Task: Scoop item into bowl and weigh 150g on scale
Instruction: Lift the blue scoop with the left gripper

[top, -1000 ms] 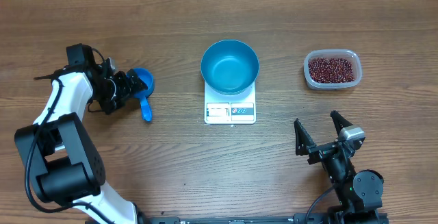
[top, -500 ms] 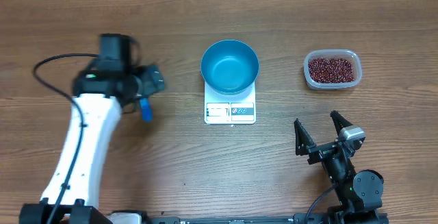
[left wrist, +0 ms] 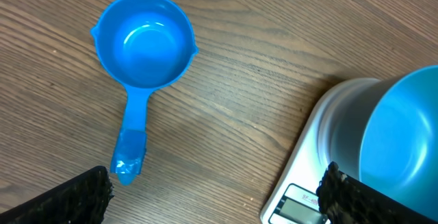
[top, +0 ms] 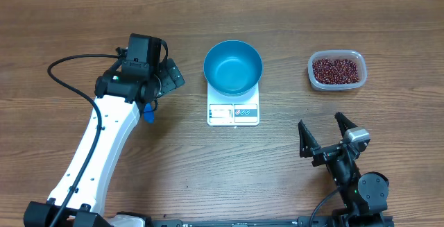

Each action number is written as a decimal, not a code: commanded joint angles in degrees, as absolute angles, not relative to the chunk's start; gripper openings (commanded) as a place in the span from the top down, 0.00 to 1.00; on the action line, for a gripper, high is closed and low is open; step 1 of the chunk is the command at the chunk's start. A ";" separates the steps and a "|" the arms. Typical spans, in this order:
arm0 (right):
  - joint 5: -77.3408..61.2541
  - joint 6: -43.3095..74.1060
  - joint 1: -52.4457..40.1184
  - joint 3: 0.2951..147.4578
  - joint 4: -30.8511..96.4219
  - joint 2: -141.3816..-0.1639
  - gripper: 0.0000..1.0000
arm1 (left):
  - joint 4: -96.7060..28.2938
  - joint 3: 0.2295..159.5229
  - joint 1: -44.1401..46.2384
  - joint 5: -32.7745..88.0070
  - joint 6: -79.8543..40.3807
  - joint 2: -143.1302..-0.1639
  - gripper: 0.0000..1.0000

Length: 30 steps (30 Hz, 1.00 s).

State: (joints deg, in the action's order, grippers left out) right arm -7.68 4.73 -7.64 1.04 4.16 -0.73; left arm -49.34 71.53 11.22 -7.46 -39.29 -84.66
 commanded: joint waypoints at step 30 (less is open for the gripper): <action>-7.99 5.08 -7.92 0.45 3.95 -0.23 0.00 | -51.37 70.32 4.12 -7.46 -27.14 -100.84 0.22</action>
